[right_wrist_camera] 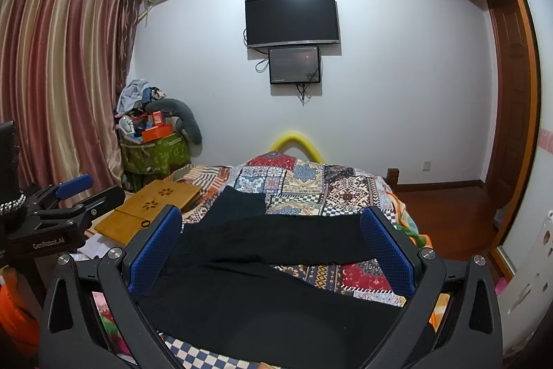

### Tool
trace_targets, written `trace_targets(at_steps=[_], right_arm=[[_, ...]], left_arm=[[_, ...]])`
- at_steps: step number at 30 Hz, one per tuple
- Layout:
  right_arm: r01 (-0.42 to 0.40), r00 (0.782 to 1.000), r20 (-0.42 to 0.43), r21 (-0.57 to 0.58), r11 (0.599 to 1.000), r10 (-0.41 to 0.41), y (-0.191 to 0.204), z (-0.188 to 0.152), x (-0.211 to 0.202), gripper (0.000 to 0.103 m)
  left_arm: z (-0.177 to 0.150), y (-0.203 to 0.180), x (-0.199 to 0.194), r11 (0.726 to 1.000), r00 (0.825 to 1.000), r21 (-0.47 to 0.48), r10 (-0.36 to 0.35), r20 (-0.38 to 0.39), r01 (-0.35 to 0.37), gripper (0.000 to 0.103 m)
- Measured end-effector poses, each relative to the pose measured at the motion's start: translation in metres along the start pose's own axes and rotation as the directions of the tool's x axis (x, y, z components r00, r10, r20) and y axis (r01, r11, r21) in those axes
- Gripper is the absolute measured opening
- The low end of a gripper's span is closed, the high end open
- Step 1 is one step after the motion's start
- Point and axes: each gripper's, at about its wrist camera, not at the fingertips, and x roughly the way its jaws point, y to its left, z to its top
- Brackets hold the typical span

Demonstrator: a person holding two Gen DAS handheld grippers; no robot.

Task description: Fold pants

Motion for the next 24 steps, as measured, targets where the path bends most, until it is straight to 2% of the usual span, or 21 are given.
trace_targets(at_steps=[24], right_arm=[[-0.009,1.000,0.004,-0.003,1.000,0.009,0.0015,0.0024,-0.0003,0.103]], left_arm=[[0.0050,0.0025,-0.0032,1.000,1.000,-0.001,0.005,0.005,-0.005,0.103]])
